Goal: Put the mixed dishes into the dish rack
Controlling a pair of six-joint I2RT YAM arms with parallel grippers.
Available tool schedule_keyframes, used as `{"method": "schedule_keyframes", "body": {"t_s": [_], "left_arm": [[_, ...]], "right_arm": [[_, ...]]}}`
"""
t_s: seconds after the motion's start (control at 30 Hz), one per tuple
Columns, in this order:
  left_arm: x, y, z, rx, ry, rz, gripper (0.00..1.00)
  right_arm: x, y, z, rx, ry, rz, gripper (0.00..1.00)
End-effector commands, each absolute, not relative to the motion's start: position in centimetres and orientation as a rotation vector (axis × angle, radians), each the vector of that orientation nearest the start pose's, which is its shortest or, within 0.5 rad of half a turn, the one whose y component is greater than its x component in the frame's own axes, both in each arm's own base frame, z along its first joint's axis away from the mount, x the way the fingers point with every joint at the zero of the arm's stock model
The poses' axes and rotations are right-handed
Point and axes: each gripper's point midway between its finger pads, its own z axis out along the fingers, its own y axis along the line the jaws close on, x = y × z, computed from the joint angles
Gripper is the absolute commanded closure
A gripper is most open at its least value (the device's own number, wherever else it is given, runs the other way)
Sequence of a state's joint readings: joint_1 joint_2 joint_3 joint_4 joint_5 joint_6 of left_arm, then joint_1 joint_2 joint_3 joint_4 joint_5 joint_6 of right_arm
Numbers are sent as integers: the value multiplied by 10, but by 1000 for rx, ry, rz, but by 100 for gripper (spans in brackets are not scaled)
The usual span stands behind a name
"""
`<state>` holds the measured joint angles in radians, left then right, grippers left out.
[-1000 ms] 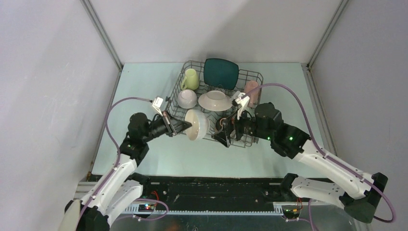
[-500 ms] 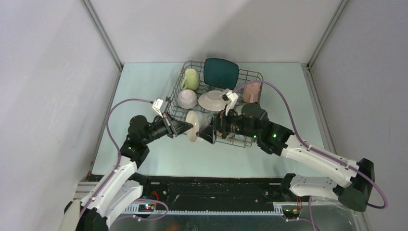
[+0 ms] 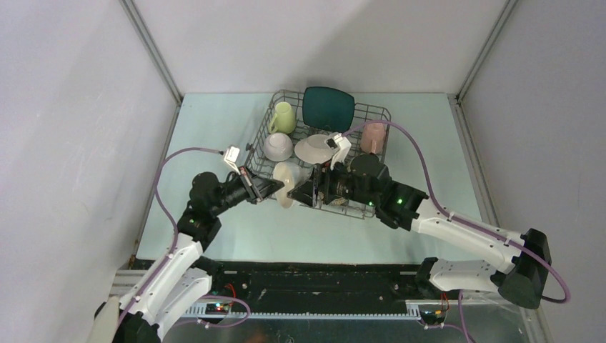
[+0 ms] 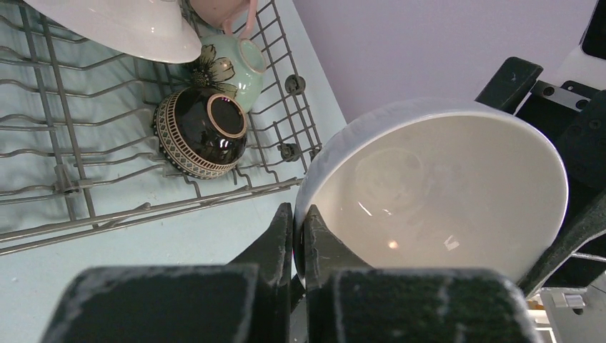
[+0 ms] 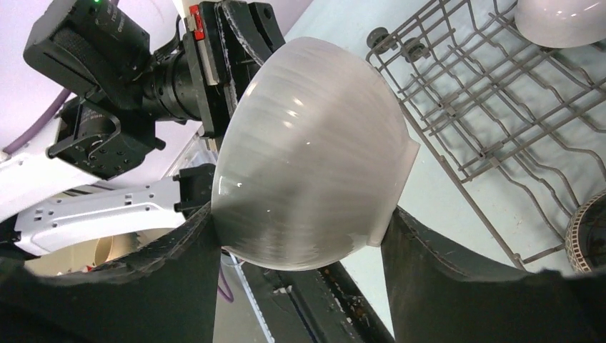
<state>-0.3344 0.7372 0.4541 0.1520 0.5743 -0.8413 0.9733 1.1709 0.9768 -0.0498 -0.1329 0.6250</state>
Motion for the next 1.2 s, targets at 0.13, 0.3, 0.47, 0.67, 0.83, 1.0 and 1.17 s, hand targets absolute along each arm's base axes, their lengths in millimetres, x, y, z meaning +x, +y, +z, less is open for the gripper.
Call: {"method": "schedule_keyframes", "body": {"t_s": [0.13, 0.3, 0.47, 0.67, 0.83, 1.0, 1.17], "left_arm": [[223, -202, 257, 54, 1775, -1289, 82], [225, -192, 246, 6, 1845, -1196, 43], [239, -156, 237, -153, 1926, -921, 29], [240, -117, 229, -304, 1953, -704, 23], [234, -97, 234, -357, 1923, -615, 23], [227, -88, 243, -368, 1896, -589, 23], [224, -82, 248, -372, 1894, -554, 23]], "right_arm": [[198, 357, 292, -443, 1857, 1165, 89], [218, 346, 288, -411, 1844, 1038, 98], [248, 340, 286, -502, 1811, 784, 100], [279, 363, 276, -849, 1685, 612, 100], [298, 372, 274, -1231, 1385, 643, 100], [321, 364, 264, -1461, 1103, 546, 100], [337, 368, 246, -1692, 660, 390, 100]]}}
